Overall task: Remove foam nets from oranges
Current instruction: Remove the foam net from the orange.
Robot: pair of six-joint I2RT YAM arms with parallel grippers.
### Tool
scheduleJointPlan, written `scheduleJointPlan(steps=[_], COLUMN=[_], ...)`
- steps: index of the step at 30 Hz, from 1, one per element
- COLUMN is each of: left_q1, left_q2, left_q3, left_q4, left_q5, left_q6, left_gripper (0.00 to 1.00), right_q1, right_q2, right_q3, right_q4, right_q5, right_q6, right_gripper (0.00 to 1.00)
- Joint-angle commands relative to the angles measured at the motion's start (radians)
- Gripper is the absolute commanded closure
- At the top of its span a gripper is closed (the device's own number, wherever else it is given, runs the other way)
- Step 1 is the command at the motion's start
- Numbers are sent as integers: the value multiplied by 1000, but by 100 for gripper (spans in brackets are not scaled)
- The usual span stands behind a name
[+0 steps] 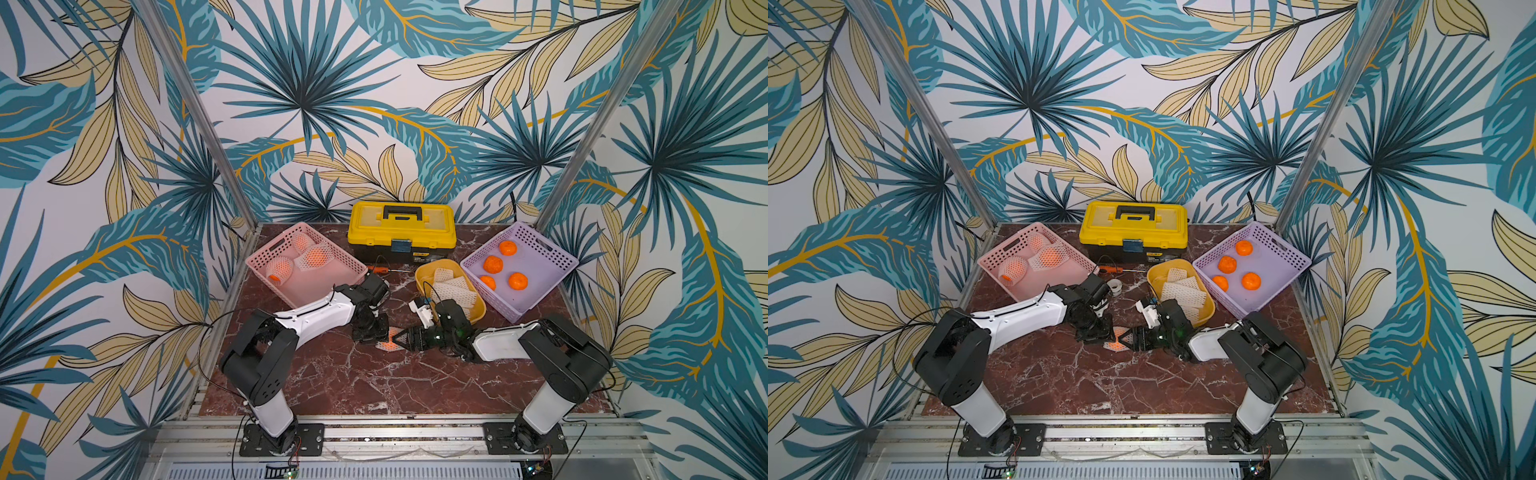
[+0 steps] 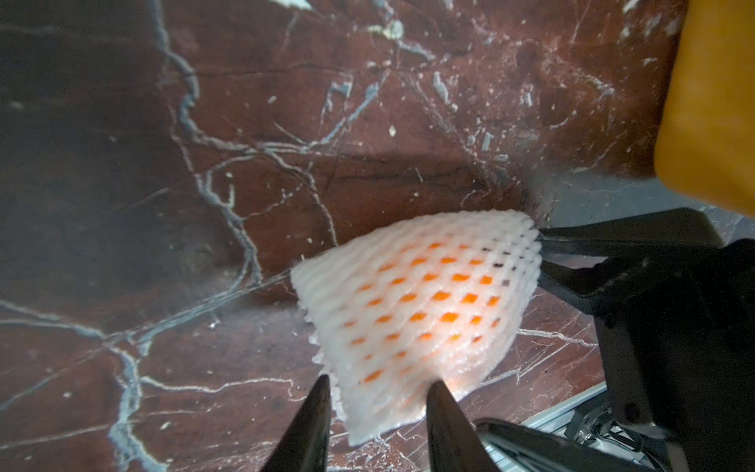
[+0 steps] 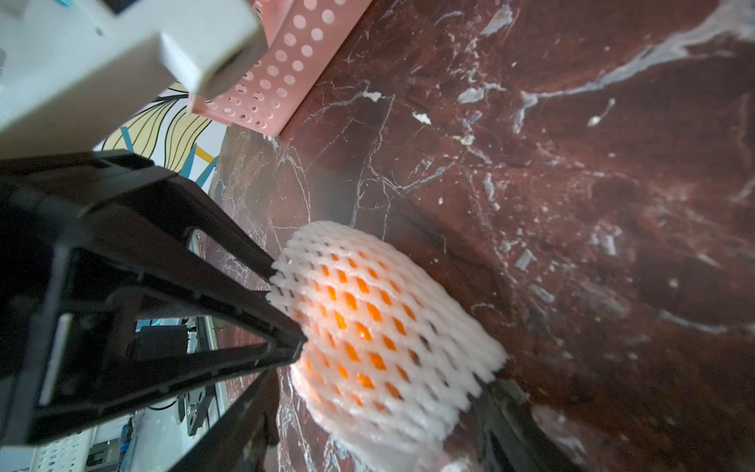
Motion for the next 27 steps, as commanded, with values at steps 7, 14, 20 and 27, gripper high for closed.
scheduleJointPlan(steps=[7, 14, 20, 27], left_q1=[44, 46, 57, 62], left_q2=[-8, -15, -70, -183], left_q3=[-84, -95, -84, -46], left_q4=[-24, -24, -24, -18], left_q5=[-96, -100, -52, 19], left_q6=[23, 18, -17, -156], left_gripper=[62, 62, 55, 44], right_q1=[7, 21, 34, 94], right_q2=[65, 73, 36, -83], right_q3=[30, 44, 57, 96], right_q4=[82, 112, 48, -161], right_q5=[-46, -60, -22, 168], right_q6=[32, 52, 38, -64], right_gripper=[30, 49, 74, 92])
